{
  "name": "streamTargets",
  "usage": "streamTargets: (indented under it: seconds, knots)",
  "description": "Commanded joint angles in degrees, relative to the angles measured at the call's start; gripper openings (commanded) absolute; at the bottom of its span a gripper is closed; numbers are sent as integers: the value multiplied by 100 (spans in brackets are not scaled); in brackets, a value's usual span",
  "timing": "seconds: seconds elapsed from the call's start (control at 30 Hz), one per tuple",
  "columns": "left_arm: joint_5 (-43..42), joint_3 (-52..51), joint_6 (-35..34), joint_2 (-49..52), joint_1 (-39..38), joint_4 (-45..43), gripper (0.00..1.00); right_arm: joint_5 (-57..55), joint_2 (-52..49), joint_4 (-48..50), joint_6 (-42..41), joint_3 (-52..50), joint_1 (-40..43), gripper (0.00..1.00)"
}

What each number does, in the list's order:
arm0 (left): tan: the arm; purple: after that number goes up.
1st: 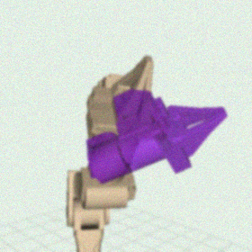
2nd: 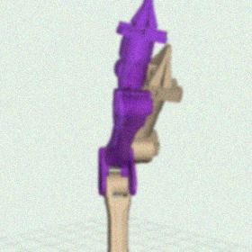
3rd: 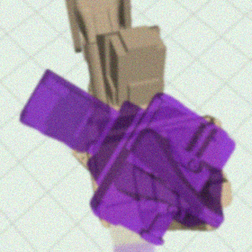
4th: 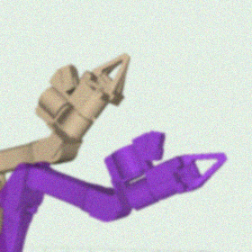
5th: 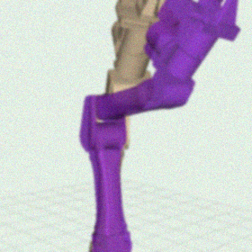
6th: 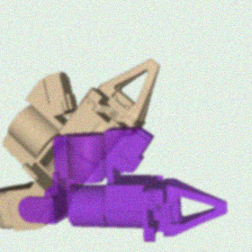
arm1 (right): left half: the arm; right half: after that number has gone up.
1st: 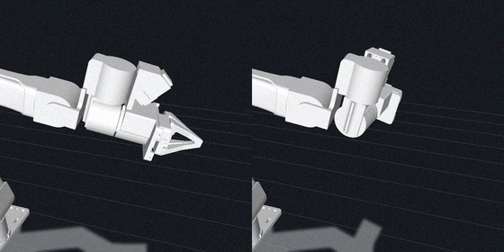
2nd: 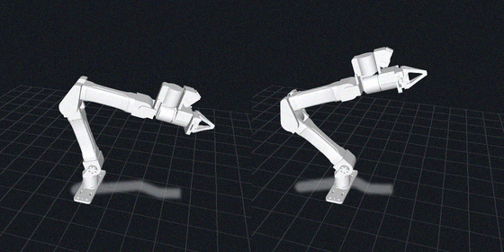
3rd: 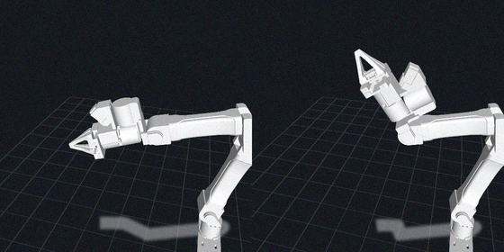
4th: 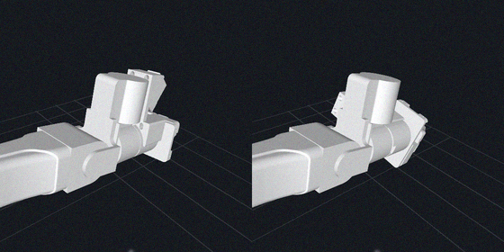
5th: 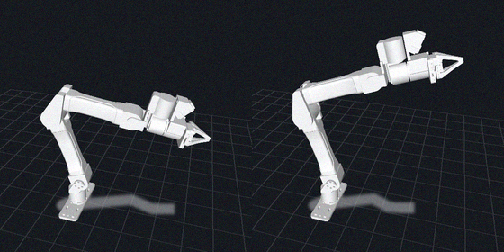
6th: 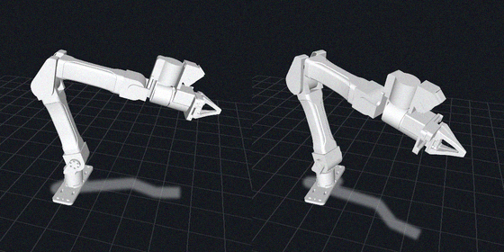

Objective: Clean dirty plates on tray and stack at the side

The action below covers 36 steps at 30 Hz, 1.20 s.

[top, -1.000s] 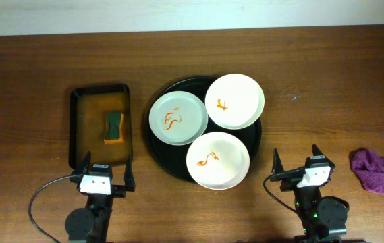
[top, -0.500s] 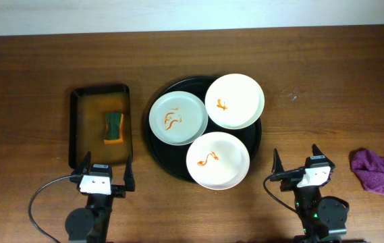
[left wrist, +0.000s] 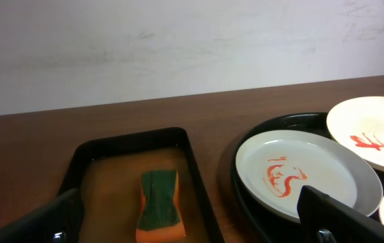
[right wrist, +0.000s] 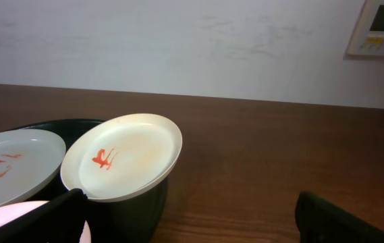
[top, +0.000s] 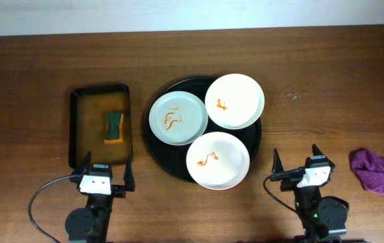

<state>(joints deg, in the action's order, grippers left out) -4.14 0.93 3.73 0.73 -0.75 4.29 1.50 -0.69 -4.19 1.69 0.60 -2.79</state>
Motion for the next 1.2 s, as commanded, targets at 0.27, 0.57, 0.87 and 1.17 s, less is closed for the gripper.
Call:
streamTargets:
  seconds: [0.27,0.57,0.87,1.17]
  knots:
    - [-52,-39,109,-7,-20,-337,99,-74,48,11,-4,-28,-52,99]
    - [229,1333,109,592,-22,1451,99,90,-2026,-535,-411,1443,-52,99]
    - [199,5132,109,5545,-22,3788,99,647,-5383,-3097,-407,4688,-52,99]
    - [433,6048,-63,7866,-20,2973,97,929,-5497,-3165,-409,4763,-52,99]
